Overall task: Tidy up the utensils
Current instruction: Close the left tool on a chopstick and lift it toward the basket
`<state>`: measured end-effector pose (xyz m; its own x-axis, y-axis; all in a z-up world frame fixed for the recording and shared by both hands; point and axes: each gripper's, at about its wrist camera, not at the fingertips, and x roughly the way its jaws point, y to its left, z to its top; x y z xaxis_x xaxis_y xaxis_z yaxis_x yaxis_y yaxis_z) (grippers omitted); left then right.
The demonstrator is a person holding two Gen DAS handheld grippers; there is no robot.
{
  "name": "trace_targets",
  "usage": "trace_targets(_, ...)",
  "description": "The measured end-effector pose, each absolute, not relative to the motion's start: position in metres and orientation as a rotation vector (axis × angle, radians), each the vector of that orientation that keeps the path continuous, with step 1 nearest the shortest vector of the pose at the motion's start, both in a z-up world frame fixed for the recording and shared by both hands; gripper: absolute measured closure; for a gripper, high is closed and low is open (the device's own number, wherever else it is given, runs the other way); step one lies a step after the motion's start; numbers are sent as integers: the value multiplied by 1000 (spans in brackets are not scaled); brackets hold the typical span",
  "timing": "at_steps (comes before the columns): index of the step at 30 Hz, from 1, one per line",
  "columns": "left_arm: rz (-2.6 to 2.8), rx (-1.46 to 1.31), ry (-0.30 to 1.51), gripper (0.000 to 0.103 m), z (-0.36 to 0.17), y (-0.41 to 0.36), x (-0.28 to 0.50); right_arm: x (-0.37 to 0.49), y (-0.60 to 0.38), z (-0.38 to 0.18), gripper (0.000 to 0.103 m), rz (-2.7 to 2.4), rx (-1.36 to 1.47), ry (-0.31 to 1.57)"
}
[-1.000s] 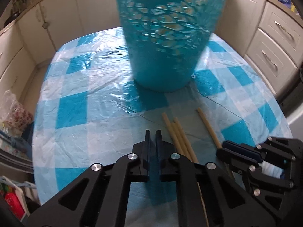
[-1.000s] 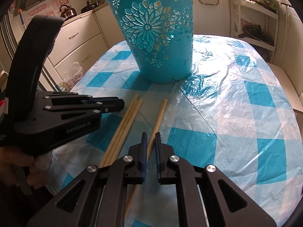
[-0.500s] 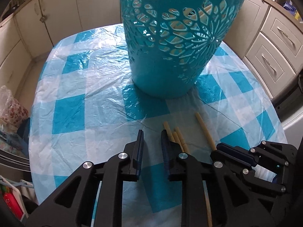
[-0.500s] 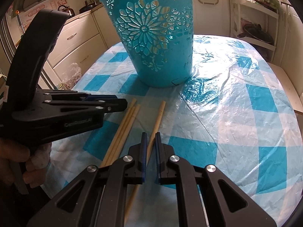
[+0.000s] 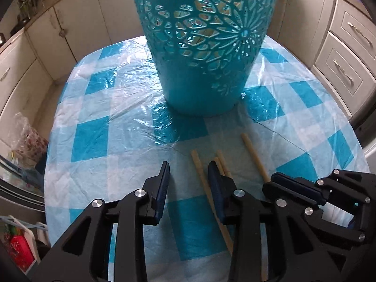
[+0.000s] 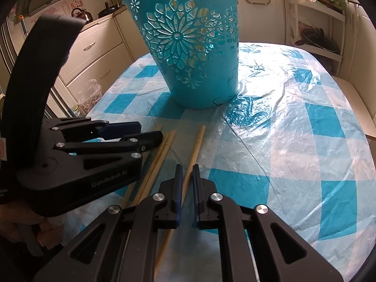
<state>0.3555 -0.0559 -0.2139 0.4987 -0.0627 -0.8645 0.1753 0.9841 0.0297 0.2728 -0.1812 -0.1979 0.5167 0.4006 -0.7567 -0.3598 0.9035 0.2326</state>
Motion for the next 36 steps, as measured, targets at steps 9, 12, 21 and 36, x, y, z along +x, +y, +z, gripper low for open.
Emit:
trace_targets(9,-188,120,1059,94,-213,-65,364,278,-180,-197,93,441,51,923)
trace_targets(12,-216,93,1079,97,-213,-61,365,279,-178,-197,93,457,46,935)
trace_targets(21,-195,176,1073,98,-210,-64,363,292,-164,-195,94,463,-41,964)
trace_targets(36,-240,-112,452,98,-14,5,322,271,-167,-196,96,463,-45,929)
